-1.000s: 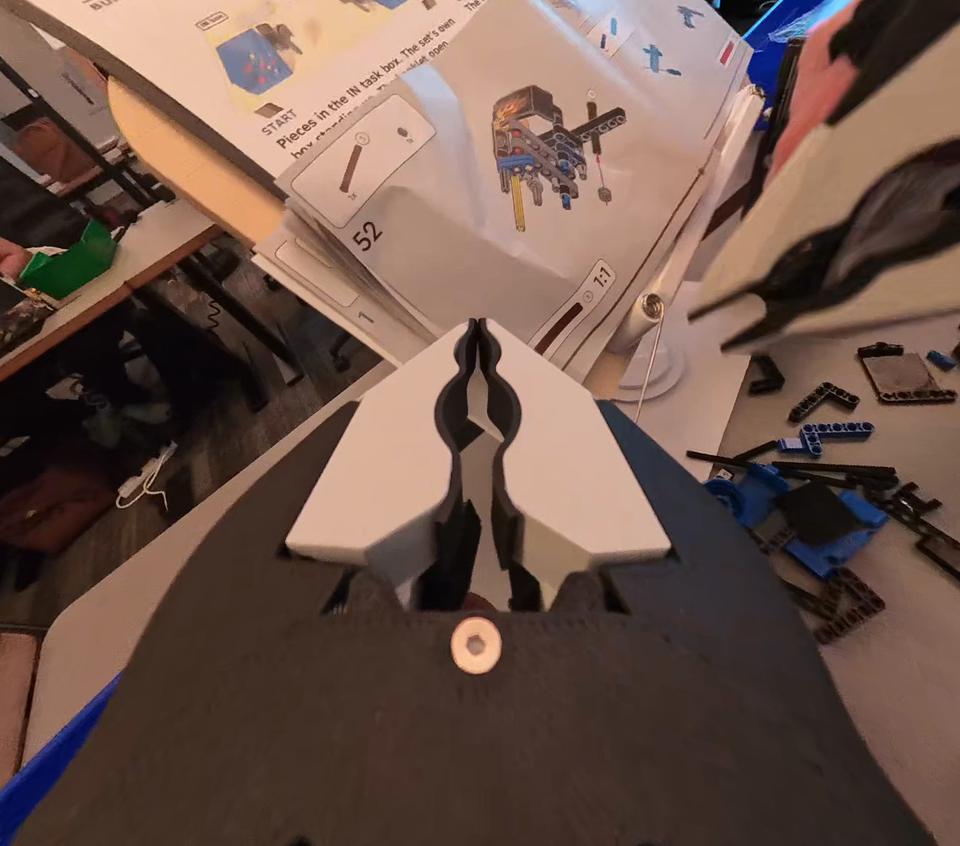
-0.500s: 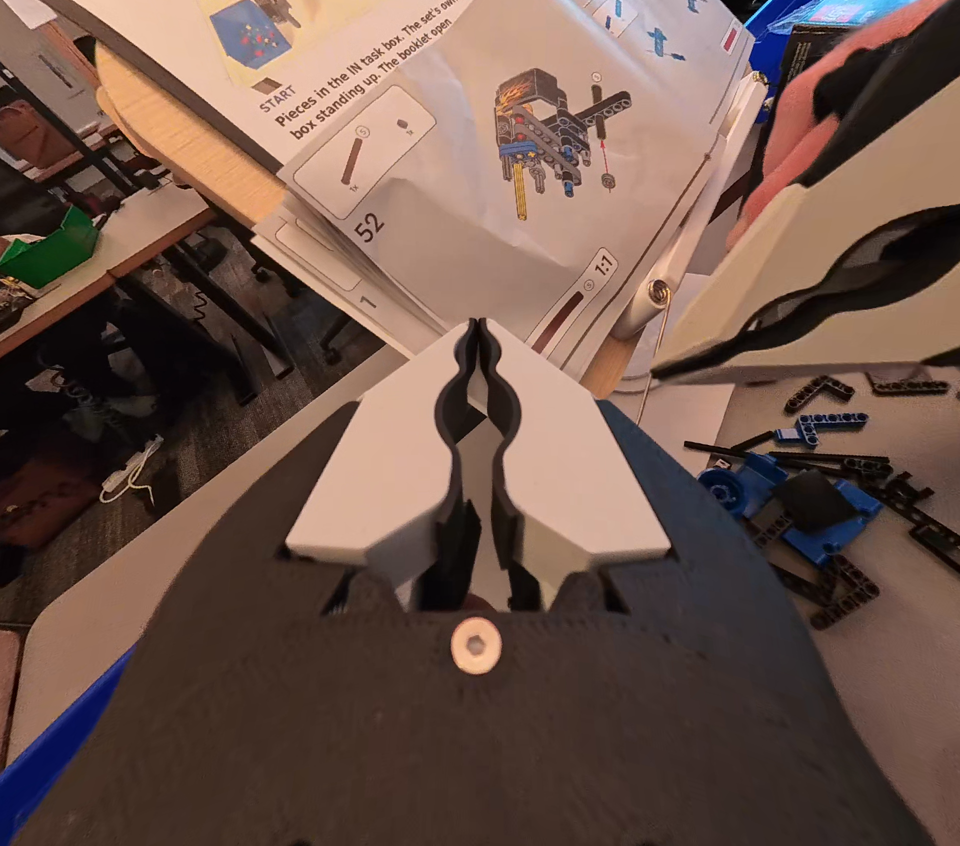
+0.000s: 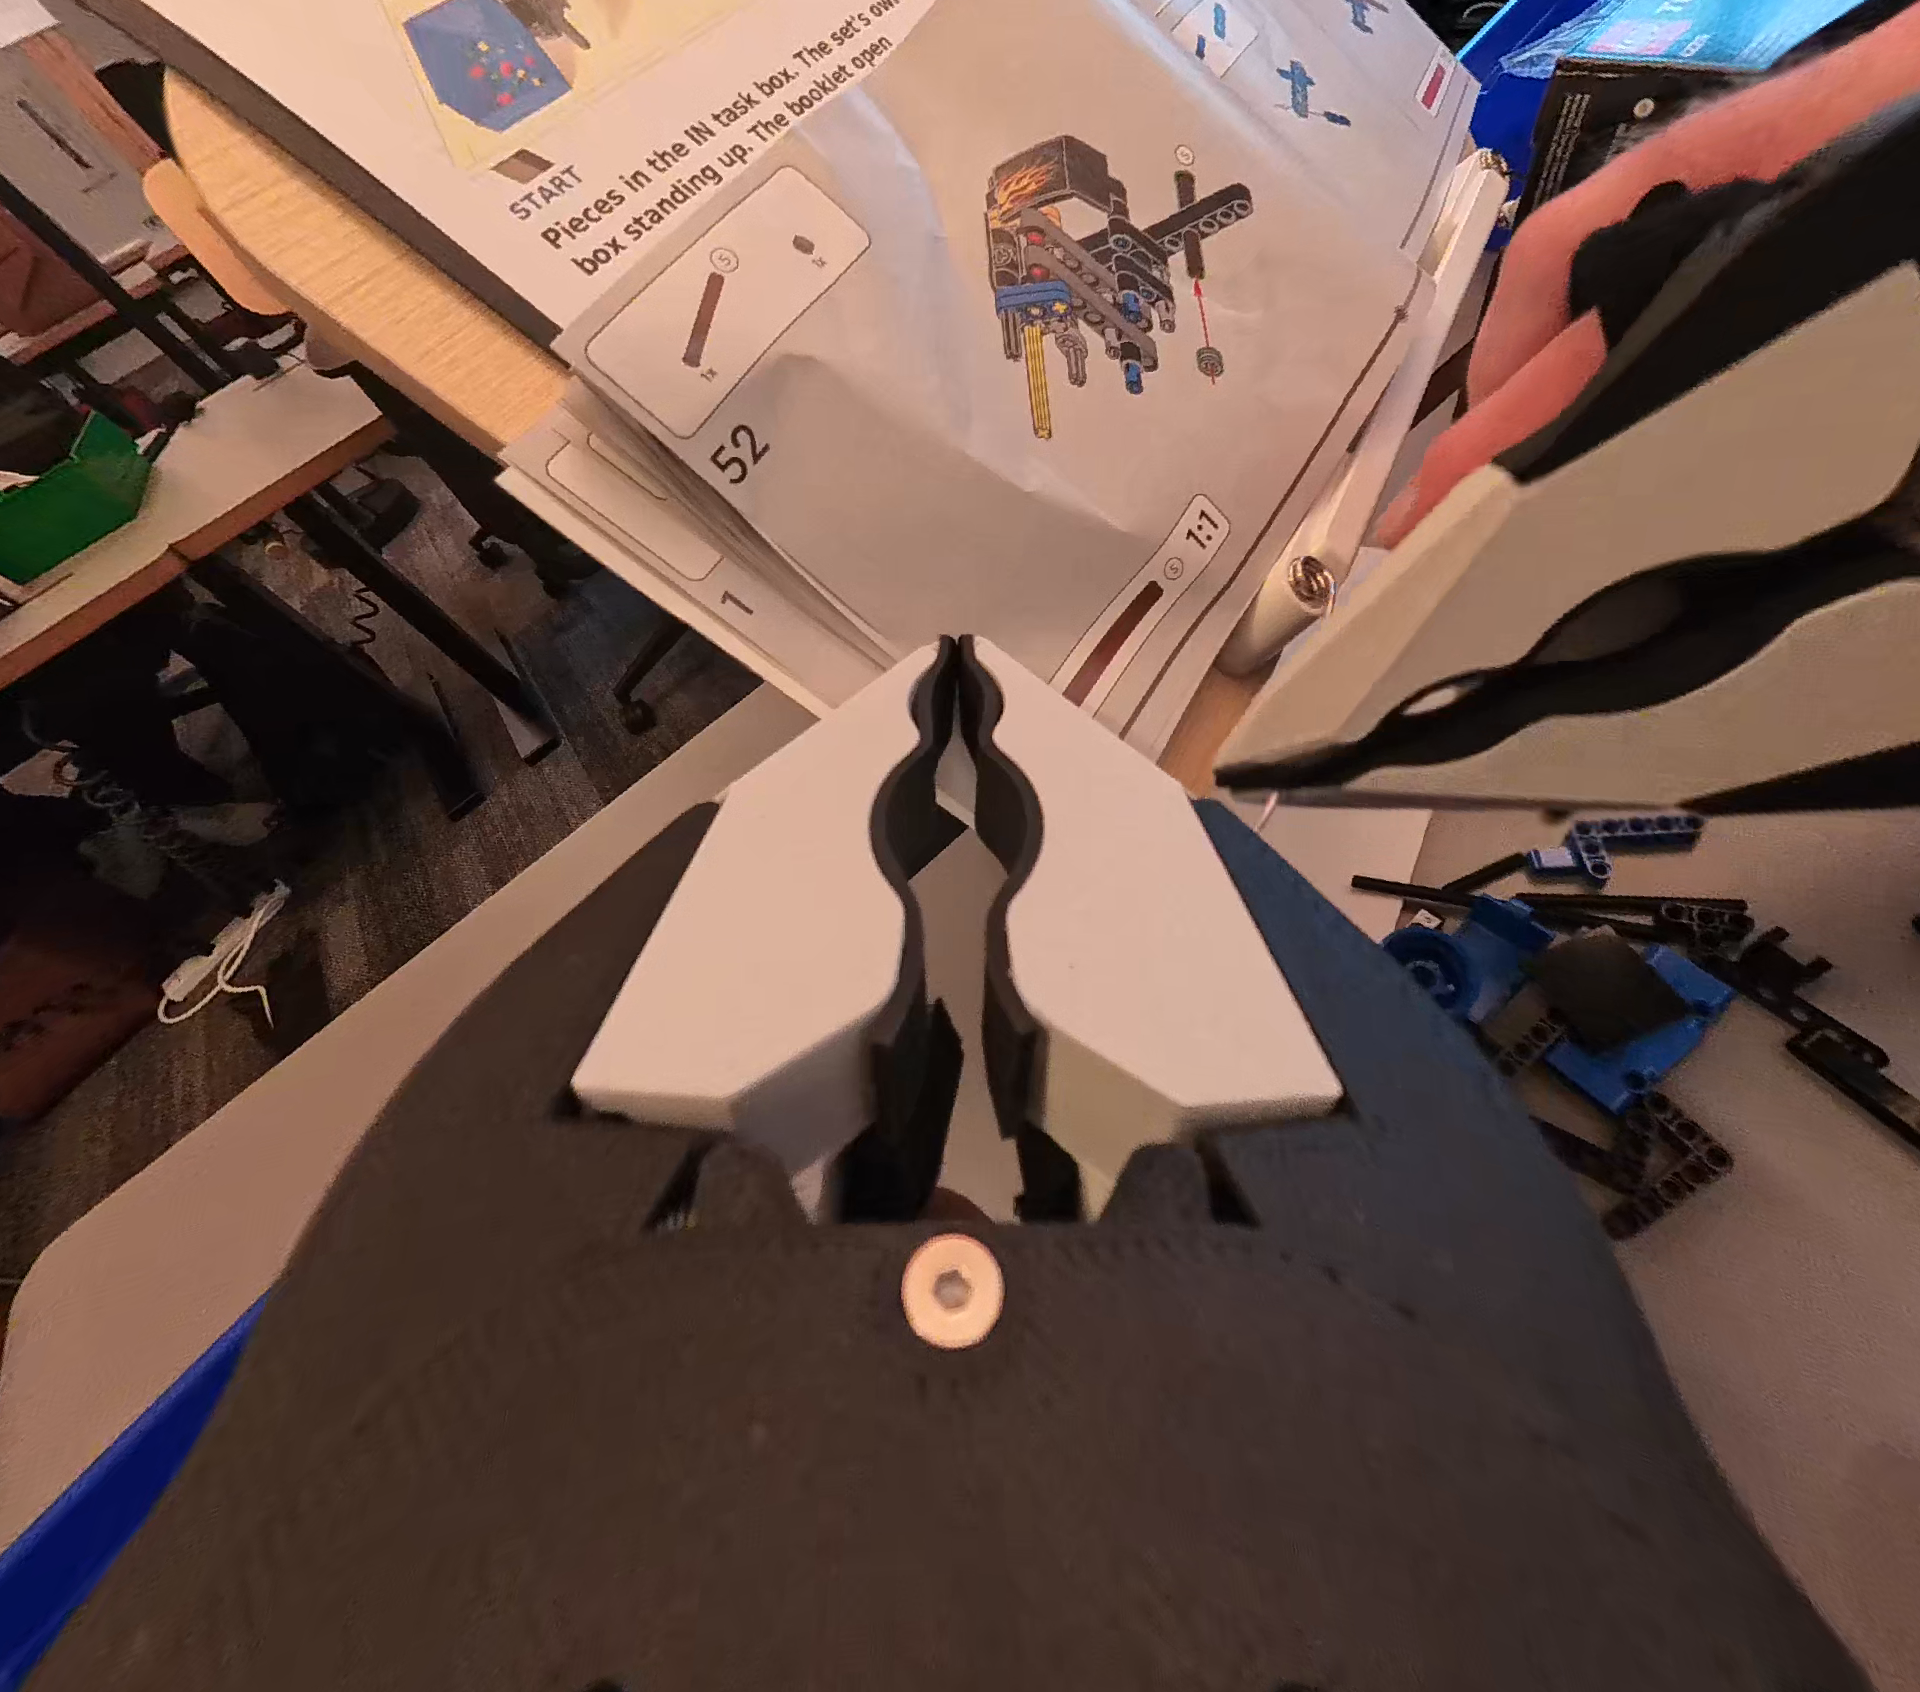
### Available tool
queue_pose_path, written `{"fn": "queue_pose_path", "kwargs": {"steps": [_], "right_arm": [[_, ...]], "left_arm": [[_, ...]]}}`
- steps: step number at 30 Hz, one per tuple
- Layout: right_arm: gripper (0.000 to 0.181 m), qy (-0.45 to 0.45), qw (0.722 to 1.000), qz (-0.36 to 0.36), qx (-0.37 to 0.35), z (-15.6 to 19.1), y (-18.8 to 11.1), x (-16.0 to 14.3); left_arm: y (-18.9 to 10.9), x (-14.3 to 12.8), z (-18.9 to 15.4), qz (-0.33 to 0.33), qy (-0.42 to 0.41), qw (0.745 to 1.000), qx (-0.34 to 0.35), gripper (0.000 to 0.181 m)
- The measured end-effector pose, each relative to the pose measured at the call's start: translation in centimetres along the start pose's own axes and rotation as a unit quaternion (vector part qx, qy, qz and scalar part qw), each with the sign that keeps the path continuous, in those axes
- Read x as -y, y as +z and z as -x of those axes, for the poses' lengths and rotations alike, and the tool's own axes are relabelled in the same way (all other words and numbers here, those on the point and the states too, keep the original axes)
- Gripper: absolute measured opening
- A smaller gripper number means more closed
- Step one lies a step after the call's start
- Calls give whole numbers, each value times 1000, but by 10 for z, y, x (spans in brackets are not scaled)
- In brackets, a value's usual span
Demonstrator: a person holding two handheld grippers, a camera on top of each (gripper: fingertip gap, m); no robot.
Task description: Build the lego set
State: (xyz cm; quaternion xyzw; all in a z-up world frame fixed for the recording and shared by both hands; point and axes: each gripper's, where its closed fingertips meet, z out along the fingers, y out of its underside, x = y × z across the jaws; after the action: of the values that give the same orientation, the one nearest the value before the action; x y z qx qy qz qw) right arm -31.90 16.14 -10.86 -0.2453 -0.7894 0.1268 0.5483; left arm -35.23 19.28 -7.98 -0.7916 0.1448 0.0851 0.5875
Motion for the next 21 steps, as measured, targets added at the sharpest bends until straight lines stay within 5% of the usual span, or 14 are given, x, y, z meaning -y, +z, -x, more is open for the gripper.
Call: {"fn": "queue_pose_path", "kwargs": {"steps": [12, 21], "right_arm": [[0, 292, 955, -62, -9, -28, 4, -2], [0, 364, 927, -84, -20, -33, 3, -3]], "left_arm": [[-3, 3, 5, -32, -71, 996, -34, 0], [-4, 7, 9, -44, -101, 993, -33, 0]]}}
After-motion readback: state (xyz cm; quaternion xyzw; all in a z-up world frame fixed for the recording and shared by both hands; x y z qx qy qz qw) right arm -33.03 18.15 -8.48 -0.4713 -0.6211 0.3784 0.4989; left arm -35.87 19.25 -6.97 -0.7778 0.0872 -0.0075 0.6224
